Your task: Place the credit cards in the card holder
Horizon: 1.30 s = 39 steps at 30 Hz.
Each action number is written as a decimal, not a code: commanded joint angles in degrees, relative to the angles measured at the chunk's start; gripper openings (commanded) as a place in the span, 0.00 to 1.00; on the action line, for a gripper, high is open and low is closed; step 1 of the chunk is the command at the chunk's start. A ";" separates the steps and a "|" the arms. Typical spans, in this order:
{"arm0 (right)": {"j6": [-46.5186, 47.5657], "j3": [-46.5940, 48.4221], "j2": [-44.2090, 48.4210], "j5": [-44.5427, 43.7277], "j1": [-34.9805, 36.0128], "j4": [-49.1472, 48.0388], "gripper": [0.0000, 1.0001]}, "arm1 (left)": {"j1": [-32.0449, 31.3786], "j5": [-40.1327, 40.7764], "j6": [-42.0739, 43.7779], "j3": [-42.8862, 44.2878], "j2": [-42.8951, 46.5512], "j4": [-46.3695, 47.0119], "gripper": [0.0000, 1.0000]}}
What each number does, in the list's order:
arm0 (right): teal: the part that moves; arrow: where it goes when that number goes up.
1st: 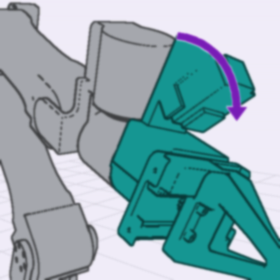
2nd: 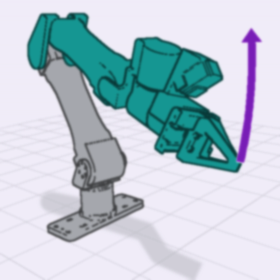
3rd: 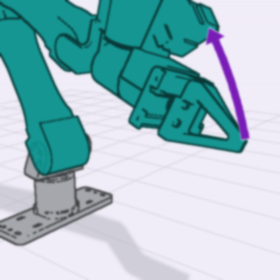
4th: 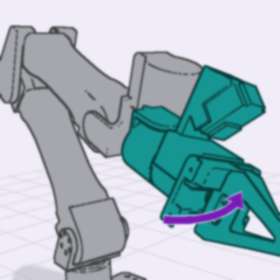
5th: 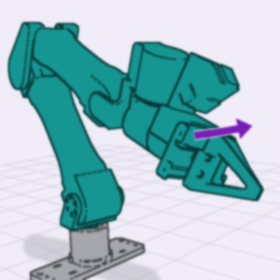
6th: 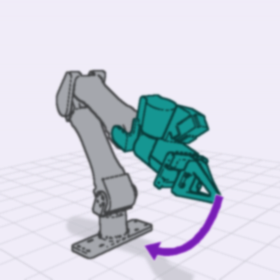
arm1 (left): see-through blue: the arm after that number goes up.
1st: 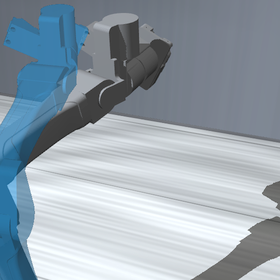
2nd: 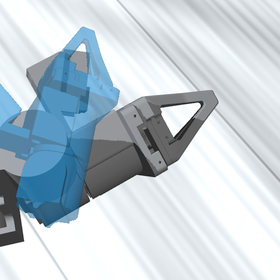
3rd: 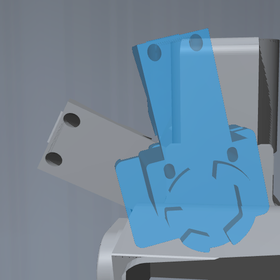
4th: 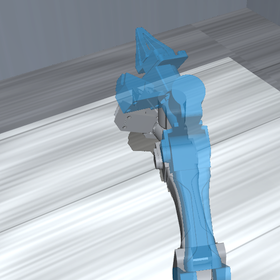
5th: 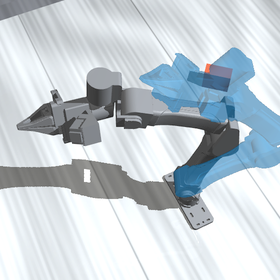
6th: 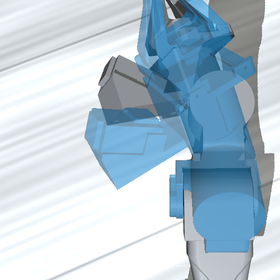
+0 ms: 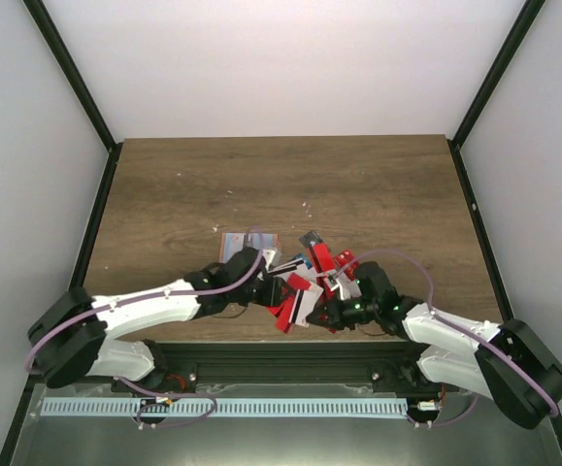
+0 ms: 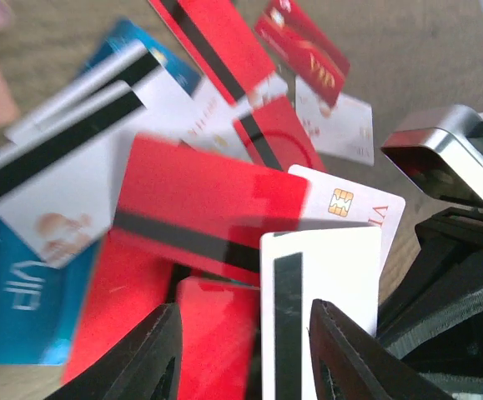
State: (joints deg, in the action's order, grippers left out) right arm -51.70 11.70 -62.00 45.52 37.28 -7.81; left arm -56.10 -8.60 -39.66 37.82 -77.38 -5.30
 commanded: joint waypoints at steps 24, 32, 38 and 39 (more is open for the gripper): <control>17.15 15.85 1.25 12.65 -11.53 4.92 0.01 | 14.78 -27.96 7.46 -7.21 12.17 17.29 0.47; 14.88 13.37 4.12 14.11 -11.57 0.92 0.01 | 14.69 -35.12 5.15 -6.58 6.61 26.29 0.46; 15.51 13.53 4.43 12.15 -11.54 3.02 0.01 | 14.79 -32.98 7.03 -5.74 7.86 22.12 0.45; 15.57 13.59 4.39 12.14 -11.53 3.02 0.01 | 14.74 -32.61 7.24 -5.79 8.07 21.39 0.44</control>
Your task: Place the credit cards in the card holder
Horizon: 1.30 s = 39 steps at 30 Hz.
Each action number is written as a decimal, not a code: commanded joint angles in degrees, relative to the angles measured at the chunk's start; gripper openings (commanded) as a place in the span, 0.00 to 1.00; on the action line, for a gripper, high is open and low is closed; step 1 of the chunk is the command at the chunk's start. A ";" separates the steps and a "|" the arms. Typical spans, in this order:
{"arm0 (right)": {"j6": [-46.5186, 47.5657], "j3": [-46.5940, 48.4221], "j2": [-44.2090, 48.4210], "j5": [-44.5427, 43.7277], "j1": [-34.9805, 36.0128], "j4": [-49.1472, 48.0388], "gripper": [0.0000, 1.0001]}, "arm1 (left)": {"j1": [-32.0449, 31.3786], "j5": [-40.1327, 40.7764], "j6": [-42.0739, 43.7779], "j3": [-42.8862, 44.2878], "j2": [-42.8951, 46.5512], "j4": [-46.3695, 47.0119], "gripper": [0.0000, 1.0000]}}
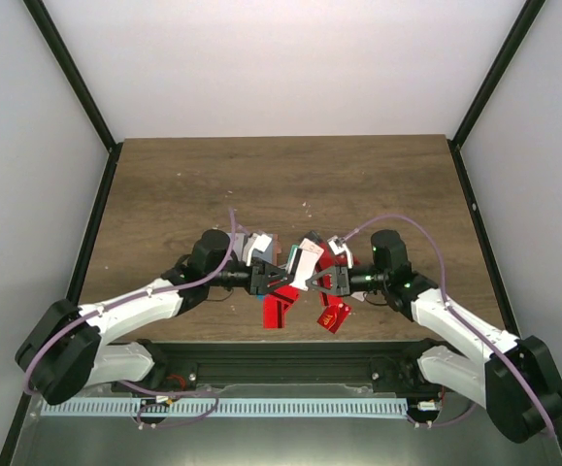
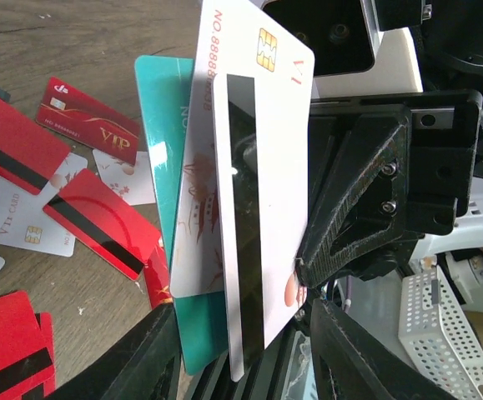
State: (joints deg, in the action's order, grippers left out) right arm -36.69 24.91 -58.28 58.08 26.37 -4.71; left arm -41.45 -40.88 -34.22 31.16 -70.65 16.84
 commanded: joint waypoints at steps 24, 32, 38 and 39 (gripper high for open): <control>1.09 -0.12 0.94 0.32 -0.63 -0.05 0.01 | 0.29 -1.92 -1.53 0.44 2.03 2.63 0.46; 1.13 0.14 0.62 1.59 -0.66 -0.93 0.01 | 0.00 -4.51 -2.87 0.30 -0.91 5.62 0.45; 1.41 0.17 1.25 3.16 -0.62 -1.63 0.01 | 0.02 -2.99 -2.95 0.38 -1.87 5.23 0.45; 1.36 0.15 1.46 3.44 -0.66 -1.82 0.01 | 0.00 -2.93 -2.96 0.39 -2.05 5.22 0.45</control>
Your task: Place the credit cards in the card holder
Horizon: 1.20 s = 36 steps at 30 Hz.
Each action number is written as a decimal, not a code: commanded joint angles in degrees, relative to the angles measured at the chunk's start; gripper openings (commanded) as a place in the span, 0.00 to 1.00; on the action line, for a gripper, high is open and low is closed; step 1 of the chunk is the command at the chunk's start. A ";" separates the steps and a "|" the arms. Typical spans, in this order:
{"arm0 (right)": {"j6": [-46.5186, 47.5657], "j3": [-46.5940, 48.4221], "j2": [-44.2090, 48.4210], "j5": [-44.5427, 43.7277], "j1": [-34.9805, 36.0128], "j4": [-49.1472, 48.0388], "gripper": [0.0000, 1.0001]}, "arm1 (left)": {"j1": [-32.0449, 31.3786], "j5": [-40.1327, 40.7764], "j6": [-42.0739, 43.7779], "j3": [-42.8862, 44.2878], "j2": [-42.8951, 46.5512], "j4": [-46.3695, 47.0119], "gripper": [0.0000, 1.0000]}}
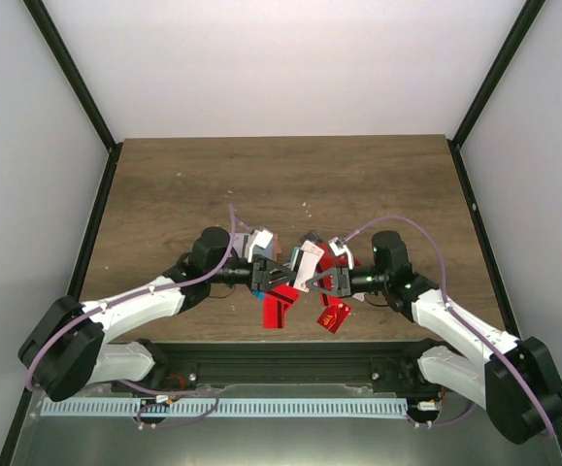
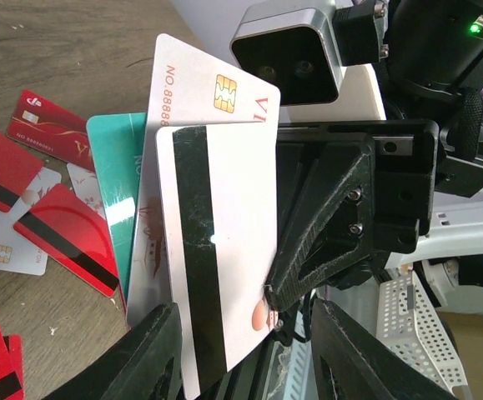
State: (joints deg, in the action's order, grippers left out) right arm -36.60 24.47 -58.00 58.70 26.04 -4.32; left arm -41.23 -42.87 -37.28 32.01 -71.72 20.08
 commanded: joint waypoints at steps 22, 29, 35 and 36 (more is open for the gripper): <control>2.28 0.32 0.95 3.18 -0.35 -1.65 0.01 | -0.10 -0.34 0.69 0.44 -2.58 1.20 0.34; 2.15 0.13 -0.26 2.67 -0.33 -1.80 0.01 | -0.33 -4.07 -1.74 -0.19 -4.55 6.63 0.15; 2.10 -0.19 -0.27 1.52 -0.36 -1.20 0.02 | -0.61 -5.17 -2.45 -0.19 -6.94 9.74 0.04; 2.25 -0.14 -0.42 0.86 -0.37 -0.69 0.07 | -0.62 -4.64 -3.82 -0.23 -7.09 9.82 0.04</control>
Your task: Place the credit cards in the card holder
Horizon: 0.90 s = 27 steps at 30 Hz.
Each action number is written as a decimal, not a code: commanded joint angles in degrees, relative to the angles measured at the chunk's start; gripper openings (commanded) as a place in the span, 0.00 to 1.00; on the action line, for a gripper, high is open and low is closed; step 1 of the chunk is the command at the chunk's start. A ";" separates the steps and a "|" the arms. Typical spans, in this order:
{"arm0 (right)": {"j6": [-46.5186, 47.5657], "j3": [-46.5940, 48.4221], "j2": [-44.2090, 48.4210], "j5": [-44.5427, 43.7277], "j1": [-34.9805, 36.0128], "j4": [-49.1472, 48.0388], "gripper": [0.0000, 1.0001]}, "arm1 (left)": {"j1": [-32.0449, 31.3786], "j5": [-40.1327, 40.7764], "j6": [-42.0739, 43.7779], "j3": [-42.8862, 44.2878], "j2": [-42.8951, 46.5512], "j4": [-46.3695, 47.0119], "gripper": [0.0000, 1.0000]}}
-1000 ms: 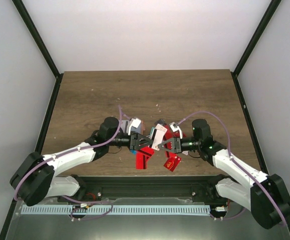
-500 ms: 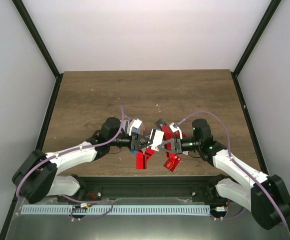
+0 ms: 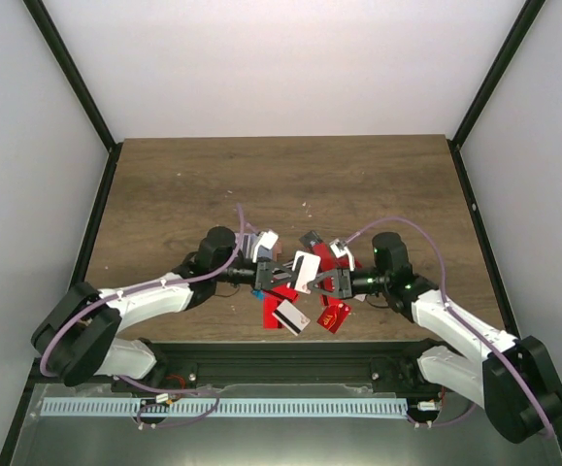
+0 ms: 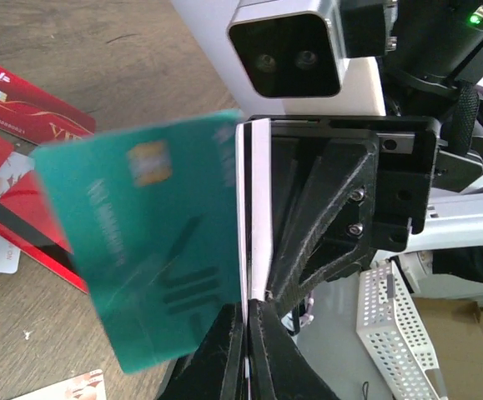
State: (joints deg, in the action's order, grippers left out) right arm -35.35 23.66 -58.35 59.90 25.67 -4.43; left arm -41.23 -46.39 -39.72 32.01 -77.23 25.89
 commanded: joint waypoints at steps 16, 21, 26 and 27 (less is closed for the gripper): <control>1.63 3.75 -9.09 -17.46 0.08 4.11 0.55 | 11.21 23.30 4.37 -0.28 1.17 -17.60 0.04; -0.48 7.95 -16.67 -18.15 0.33 -2.48 0.55 | 14.52 30.09 4.68 -0.24 -1.01 -15.80 0.04; -1.06 14.44 -26.07 -18.94 1.88 -5.68 0.49 | 16.85 30.58 5.15 1.33 -6.32 -13.69 0.04; -0.85 15.63 -27.66 -19.20 2.11 -5.68 0.48 | 17.56 31.10 5.25 1.54 -6.84 -13.61 0.04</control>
State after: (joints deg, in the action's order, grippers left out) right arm -36.10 36.93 -84.99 41.74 27.09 -7.60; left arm -25.39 -18.33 -35.77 32.16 -81.36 10.94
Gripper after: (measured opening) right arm 0.483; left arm 0.042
